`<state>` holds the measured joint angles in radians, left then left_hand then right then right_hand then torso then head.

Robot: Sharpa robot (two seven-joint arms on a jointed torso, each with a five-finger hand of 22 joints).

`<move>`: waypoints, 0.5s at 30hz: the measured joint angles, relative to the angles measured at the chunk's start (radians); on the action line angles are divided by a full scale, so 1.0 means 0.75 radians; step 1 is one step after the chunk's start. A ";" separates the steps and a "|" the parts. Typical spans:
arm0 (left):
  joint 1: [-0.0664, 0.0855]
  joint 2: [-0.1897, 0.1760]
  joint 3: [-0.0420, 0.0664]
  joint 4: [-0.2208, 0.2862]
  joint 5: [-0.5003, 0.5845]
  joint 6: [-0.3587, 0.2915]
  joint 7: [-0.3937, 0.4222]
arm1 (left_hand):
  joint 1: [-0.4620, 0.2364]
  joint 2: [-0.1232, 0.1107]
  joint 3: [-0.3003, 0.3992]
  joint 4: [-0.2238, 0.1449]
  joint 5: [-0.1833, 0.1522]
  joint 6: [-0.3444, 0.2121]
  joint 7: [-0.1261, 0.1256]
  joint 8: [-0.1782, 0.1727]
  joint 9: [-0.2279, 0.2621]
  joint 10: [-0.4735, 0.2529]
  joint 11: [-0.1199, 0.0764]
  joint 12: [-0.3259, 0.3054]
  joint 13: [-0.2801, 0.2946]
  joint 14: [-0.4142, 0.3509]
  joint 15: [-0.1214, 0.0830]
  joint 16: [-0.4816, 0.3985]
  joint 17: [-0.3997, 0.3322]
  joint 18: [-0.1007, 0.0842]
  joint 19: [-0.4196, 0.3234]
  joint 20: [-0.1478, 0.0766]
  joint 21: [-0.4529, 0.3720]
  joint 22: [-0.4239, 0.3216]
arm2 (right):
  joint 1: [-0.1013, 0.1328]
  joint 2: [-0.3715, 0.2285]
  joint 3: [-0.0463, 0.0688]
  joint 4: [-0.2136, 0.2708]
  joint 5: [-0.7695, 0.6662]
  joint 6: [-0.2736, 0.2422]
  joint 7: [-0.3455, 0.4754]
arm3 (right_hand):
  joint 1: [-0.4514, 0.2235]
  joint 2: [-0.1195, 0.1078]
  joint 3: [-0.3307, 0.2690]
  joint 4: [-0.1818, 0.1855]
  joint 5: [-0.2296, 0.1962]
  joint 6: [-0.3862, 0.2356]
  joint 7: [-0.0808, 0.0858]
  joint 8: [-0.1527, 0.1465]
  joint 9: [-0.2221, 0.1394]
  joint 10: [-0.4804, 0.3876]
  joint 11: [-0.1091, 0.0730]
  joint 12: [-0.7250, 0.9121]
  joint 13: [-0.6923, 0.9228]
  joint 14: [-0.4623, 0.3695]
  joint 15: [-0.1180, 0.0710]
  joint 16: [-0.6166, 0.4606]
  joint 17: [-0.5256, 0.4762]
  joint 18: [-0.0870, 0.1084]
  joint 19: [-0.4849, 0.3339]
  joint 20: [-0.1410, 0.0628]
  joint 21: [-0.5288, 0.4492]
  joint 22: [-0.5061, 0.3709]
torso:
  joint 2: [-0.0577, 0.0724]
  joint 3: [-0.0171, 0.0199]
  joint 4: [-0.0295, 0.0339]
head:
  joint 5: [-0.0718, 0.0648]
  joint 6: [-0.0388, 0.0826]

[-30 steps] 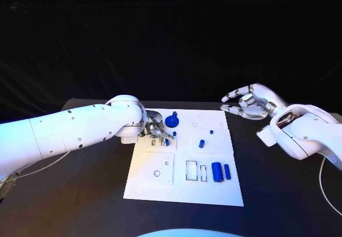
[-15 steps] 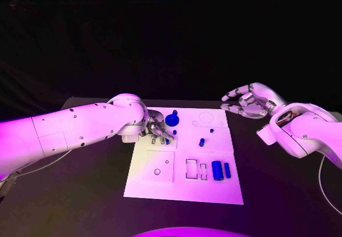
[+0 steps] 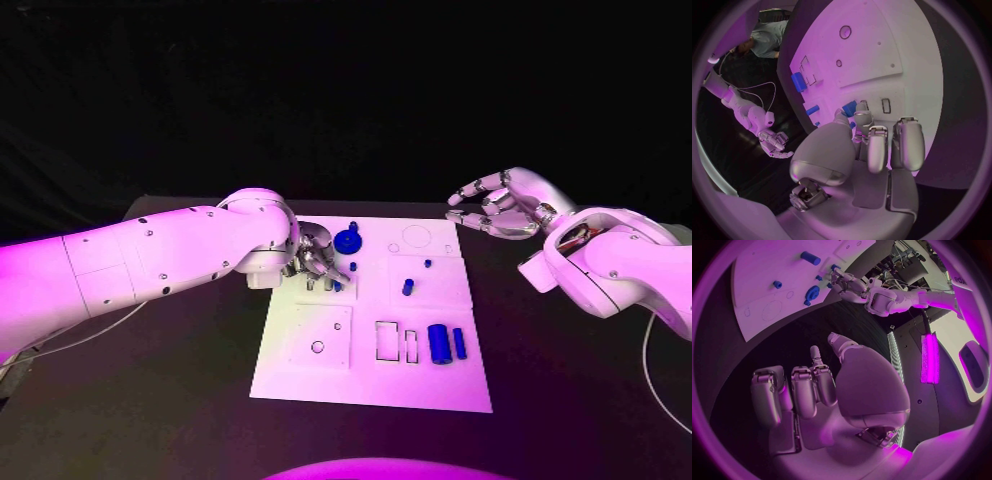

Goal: Assemble the parts on the task board

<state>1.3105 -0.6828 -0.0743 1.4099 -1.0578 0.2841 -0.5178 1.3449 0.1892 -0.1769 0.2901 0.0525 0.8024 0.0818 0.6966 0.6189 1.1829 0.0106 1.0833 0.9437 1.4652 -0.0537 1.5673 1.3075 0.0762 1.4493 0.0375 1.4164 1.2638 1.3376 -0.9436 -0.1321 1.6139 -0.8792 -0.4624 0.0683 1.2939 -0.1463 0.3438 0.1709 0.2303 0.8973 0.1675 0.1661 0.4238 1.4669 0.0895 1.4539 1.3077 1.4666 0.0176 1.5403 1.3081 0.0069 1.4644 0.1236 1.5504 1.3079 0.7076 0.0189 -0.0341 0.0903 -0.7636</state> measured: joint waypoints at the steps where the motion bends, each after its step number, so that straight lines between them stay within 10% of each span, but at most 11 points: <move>1: 0.000 0.000 0.000 0.000 0.003 0.000 0.000 | 0.000 0.000 0.006 0.001 0.000 0.000 0.000 0.000 0.001 0.000 0.000 0.000 0.000 0.000 0.000 0.000 0.000 0.000 0.000 0.000 0.000 0.000 | 0.000 0.000 0.000 -0.001 0.000 0.001 0.000 | 0.000 0.000 0.000 0.000 0.000 0.000 0.000 0.000 0.000 0.000 0.000 0.000 0.000 0.000 0.000 0.000 0.000 0.000 0.000 0.000 0.000 0.000 | 0.000 0.0000 0.0000 | 0.000 -0.001; 11: 0.002 -0.003 0.002 0.002 0.039 -0.001 0.002 | 0.079 -0.064 0.270 0.004 -0.001 -0.013 -0.012 -0.013 0.020 -0.007 -0.017 0.000 0.001 0.000 -0.010 0.000 0.000 0.000 0.004 -0.005 0.000 0.006 | -0.004 0.004 0.000 -0.007 0.000 0.005 -0.003 | 0.000 0.000 0.000 0.000 0.008 0.000 0.000 0.000 0.000 0.000 0.000 0.000 0.000 0.000 0.000 0.000 0.000 0.000 0.000 0.000 0.000 0.000 | 0.001 -0.0005 -0.0006 | 0.000 -0.004; 13: 0.003 -0.005 0.002 0.002 0.049 -0.001 0.002 | 0.094 -0.127 0.454 0.016 -0.005 -0.014 -0.010 -0.021 0.025 -0.007 -0.017 -0.005 0.002 0.003 -0.012 0.000 0.000 0.000 0.002 -0.008 0.000 0.009 | -0.005 0.004 0.000 -0.009 0.000 0.007 -0.003 | 0.000 0.000 0.000 0.000 0.008 0.000 0.000 0.000 0.000 0.000 0.000 0.000 0.000 0.000 0.000 0.000 0.000 0.000 0.000 0.000 0.000 0.000 | 0.001 -0.0005 -0.0006 | 0.000 -0.006; 15: 0.002 -0.006 0.001 0.002 0.060 -0.002 0.002 | 0.019 -0.262 0.799 0.019 0.002 -0.015 -0.010 -0.017 0.034 -0.004 -0.019 -0.005 0.003 0.002 -0.012 0.000 0.000 0.000 0.002 -0.008 0.000 0.013 | -0.006 0.005 -0.001 -0.010 0.000 0.008 -0.004 | 0.000 0.000 0.000 0.000 0.008 0.000 0.000 0.000 0.000 0.000 0.000 0.000 0.000 0.000 0.000 0.000 0.000 0.000 0.000 0.000 0.000 0.000 | 0.001 -0.0005 -0.0006 | 0.000 -0.006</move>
<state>1.3121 -0.6873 -0.0737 1.4111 -1.0131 0.2829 -0.5164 1.3593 -0.0069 0.4223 0.3046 0.0538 0.7914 0.0746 0.6838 0.6441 1.1797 -0.0039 1.0795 0.9457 1.4670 -0.0629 1.5673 1.3074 0.0762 1.4508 0.0316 1.4164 1.2734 1.3335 -0.9402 -0.1325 1.6062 -0.8792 -0.4564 0.0656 1.2939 -0.1463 0.3437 0.1709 0.2361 0.8973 0.1675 0.1661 0.4237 1.4669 0.0895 1.4539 1.3076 1.4666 0.0176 1.5403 1.3079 0.0069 1.4645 0.1236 1.5505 1.3077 0.7083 0.0185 -0.0346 0.0901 -0.7683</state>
